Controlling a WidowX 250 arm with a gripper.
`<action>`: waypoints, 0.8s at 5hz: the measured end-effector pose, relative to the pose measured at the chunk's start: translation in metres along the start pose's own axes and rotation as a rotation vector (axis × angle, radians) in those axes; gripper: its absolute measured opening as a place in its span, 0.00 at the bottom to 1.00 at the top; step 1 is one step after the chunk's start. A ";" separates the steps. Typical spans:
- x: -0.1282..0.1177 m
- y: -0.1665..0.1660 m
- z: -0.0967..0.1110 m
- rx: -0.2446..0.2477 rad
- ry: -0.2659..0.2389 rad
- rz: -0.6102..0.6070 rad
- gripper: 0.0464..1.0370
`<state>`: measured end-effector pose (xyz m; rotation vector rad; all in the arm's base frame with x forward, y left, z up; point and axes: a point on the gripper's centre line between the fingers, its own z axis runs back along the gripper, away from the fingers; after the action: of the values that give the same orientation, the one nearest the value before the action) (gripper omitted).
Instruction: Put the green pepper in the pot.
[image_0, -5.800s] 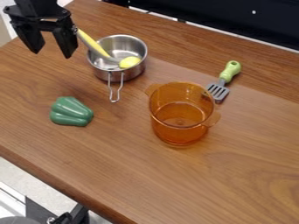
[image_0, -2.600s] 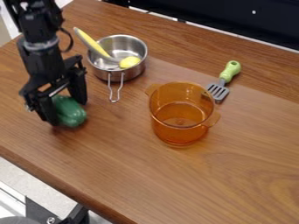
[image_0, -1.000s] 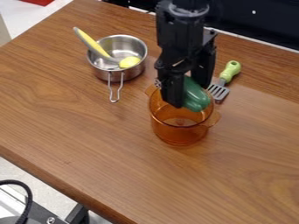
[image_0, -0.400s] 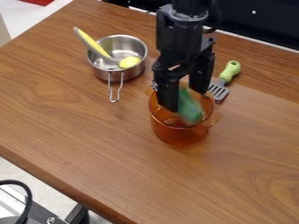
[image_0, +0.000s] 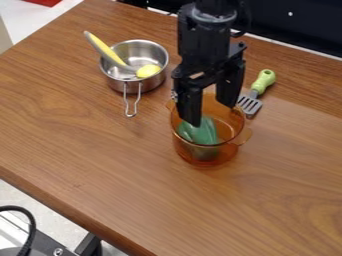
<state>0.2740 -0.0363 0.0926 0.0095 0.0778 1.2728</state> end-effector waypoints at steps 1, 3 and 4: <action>0.005 -0.002 0.008 -0.050 -0.038 -0.040 0.96; 0.036 -0.013 0.023 -0.187 -0.243 -0.232 0.96; 0.055 -0.022 0.033 -0.183 -0.320 -0.328 0.96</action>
<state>0.3135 0.0108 0.1213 0.0406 -0.3021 0.9338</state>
